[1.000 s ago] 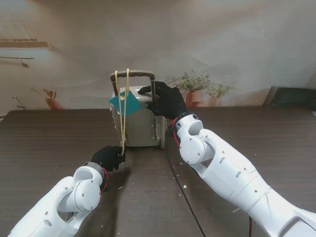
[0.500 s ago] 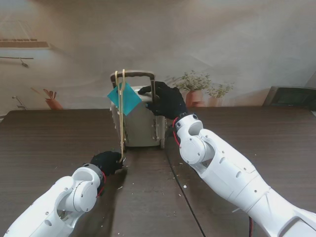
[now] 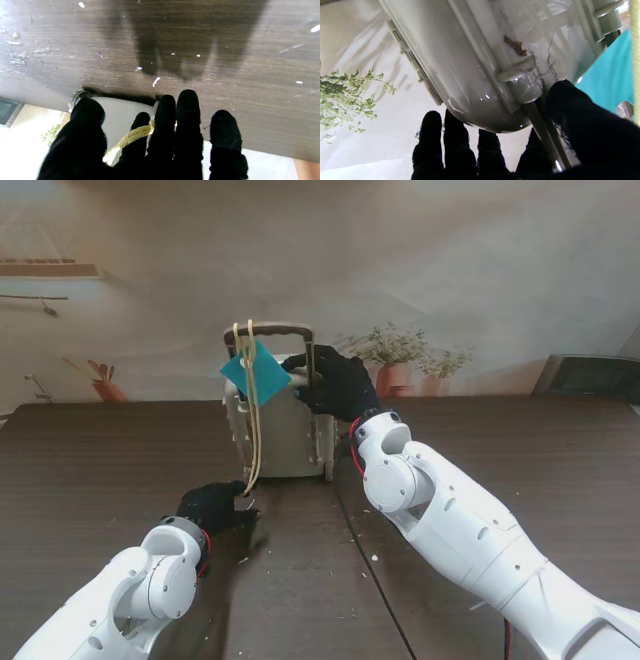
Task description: Attach a luggage tag to a suitcase
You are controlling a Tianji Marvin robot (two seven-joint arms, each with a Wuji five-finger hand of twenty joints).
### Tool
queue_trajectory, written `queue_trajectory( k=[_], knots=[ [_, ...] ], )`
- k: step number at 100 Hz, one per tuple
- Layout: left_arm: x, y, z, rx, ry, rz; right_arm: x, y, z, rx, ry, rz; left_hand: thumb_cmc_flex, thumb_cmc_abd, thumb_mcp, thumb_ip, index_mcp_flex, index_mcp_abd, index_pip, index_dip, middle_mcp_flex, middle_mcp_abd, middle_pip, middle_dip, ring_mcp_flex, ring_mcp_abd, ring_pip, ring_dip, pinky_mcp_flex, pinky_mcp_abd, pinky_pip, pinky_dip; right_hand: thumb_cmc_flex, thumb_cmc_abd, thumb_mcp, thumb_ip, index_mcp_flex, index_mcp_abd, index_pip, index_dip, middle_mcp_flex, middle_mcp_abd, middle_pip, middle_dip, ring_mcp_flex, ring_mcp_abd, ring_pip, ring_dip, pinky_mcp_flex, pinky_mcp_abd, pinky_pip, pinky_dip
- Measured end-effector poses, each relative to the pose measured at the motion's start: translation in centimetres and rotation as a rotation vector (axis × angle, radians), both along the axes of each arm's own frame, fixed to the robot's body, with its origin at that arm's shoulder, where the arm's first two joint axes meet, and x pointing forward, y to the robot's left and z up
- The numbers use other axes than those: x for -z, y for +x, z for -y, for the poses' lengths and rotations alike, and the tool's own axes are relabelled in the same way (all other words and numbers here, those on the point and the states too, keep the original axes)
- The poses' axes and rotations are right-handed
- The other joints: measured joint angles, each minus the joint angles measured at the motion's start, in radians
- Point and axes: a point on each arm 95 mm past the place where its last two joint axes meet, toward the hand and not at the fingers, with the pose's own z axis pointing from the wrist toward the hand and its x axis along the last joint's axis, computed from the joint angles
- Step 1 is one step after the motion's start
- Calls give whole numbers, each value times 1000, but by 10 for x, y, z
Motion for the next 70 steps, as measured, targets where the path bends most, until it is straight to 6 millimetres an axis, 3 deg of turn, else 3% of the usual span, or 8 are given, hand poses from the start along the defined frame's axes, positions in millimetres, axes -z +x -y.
queue_trajectory(
  k=[11, 27, 33, 38, 60, 70],
  knots=[
    [-3, -4, 0, -6, 54, 40, 0, 0, 0, 0, 1, 0, -21, 5, -11, 1, -26, 12, -121, -53, -41, 10, -20, -7, -44, 19, -9, 13, -22, 0, -10, 0, 0, 0, 0, 0, 0, 0, 0, 0, 0, 0, 0, 0, 0, 0, 0, 0, 0, 0, 0, 0],
    [-6, -10, 1, -43, -8, 73, 0, 0, 1, 2, 3, -1, -31, 42, -32, 1, -89, 12, -246, -116, -83, 21, -32, -9, -63, 40, -9, 26, -39, 0, -22, 0, 0, 0, 0, 0, 1, 0, 0, 0, 1, 0, 0, 0, 0, -1, 0, 0, 0, 0, 1, -1],
    [-6, -11, 1, -50, -26, 73, 0, 0, 1, 2, 4, -2, -32, 64, -51, 1, -102, 13, -242, -117, -89, 21, -32, -10, -78, 47, -8, 27, -47, 0, -32, 0, 0, 0, 0, 0, 1, 0, 0, -1, 1, 0, 0, 0, 0, -1, 0, 0, 0, 0, 2, -1],
    [-7, -12, 0, -57, -43, 73, 0, 0, 1, 3, 5, -2, -32, 64, -53, 1, -114, -16, -247, -128, -104, 25, -45, -19, -101, 51, -7, 28, -57, 1, -37, 0, 0, 0, 0, 0, 2, 0, 0, -1, 1, 0, 0, 0, 0, -2, 0, 0, 0, 0, 2, -1],
    [-14, -17, -4, -79, -83, 127, 1, -2, 3, 4, 12, -4, -50, 75, -83, 1, -125, -11, -255, -129, -177, 32, -104, -36, -210, 66, -86, 28, -144, 2, -127, -10, -2, -3, 0, 0, 10, 0, -11, -2, 2, 0, 0, 0, 0, -5, 0, 0, 0, 0, 10, -2],
    [-24, -20, -10, -90, -105, 180, 2, -4, 4, 5, 13, 1, -50, 75, -93, 12, -109, -7, -252, -129, -190, 33, -106, -46, -231, 72, -111, 28, -169, 24, -170, -25, -25, -11, 0, 0, -1, 9, -13, -2, 2, -1, 0, 0, 0, -12, 1, 0, 0, 0, 10, -2]
  ],
)
